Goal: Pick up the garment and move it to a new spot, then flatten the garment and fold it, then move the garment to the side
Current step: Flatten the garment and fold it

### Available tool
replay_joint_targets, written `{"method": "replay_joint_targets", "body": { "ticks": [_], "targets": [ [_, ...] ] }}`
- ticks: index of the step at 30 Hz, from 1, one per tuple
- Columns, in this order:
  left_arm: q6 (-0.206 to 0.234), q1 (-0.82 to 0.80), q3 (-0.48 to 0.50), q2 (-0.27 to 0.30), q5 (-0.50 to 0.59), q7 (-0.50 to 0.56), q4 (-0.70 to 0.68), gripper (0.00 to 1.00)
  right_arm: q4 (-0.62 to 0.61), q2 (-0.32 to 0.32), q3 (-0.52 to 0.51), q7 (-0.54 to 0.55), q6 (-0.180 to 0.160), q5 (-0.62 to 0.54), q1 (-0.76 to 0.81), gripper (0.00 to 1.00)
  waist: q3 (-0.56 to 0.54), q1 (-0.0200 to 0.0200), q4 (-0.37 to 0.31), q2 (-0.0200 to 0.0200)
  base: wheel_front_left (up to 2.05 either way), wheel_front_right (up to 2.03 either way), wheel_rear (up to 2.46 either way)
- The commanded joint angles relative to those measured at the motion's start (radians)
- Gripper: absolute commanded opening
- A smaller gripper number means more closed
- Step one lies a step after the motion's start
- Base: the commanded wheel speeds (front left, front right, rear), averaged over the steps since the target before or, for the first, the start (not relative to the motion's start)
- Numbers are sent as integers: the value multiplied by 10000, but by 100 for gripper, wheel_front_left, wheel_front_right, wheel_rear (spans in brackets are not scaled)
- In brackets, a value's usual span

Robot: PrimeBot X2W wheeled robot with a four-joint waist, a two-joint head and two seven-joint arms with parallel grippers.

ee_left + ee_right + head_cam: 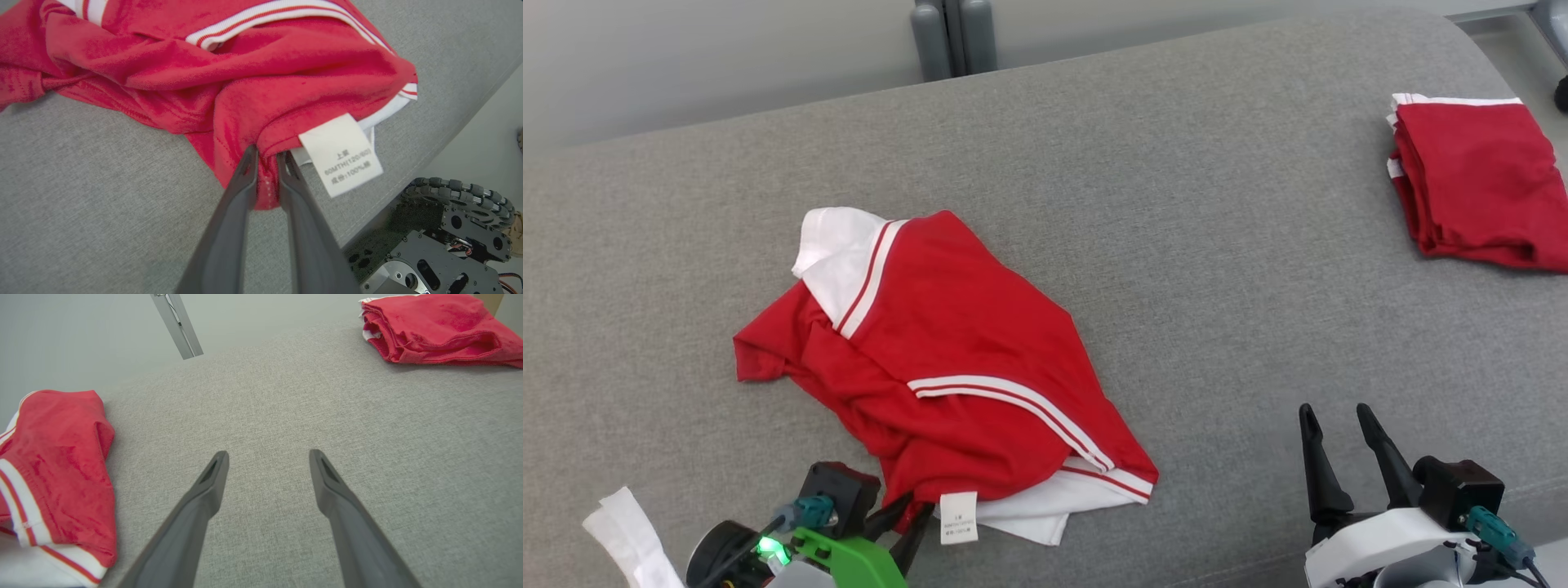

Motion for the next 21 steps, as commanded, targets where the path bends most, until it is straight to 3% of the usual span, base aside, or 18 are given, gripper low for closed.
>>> {"method": "replay_joint_targets", "body": {
  "ticks": [1, 2, 3, 8, 12, 21],
  "targets": [
    [63, 191, -16, 290, -42, 118, -283, 69, -17, -27, -9, -5, -14, -21, 27, 100, -107, 0, 232, 0, 0, 0, 0],
    [81, 232, -16, 402, -80, 128, -416, 95, -9, -25, -4, -5, -14, -29, 7, 100, -105, 0, 259, 0, 0, 0, 0],
    [147, 324, -6, 504, -153, 165, -479, 100, 9, -25, 5, -5, -14, -43, -20, 100, -102, 0, 282, 0, 0, 0, 0],
    [606, 739, -99, 780, -109, 197, -185, 100, 55, -27, 52, -5, -14, -60, -108, 100, -104, 0, 267, 0, 0, 0, 0],
    [995, 1147, 223, 541, -398, -432, -79, 100, 24, -25, -6, -5, -14, -70, -18, 100, -115, 0, 241, 0, 0, 0, 0],
    [706, 1377, 600, -378, -773, -1402, 534, 100, -2, -27, 101, -5, -14, -95, -43, 100, -68, 0, 211, 0, 0, 0, 0]
  ]
}}
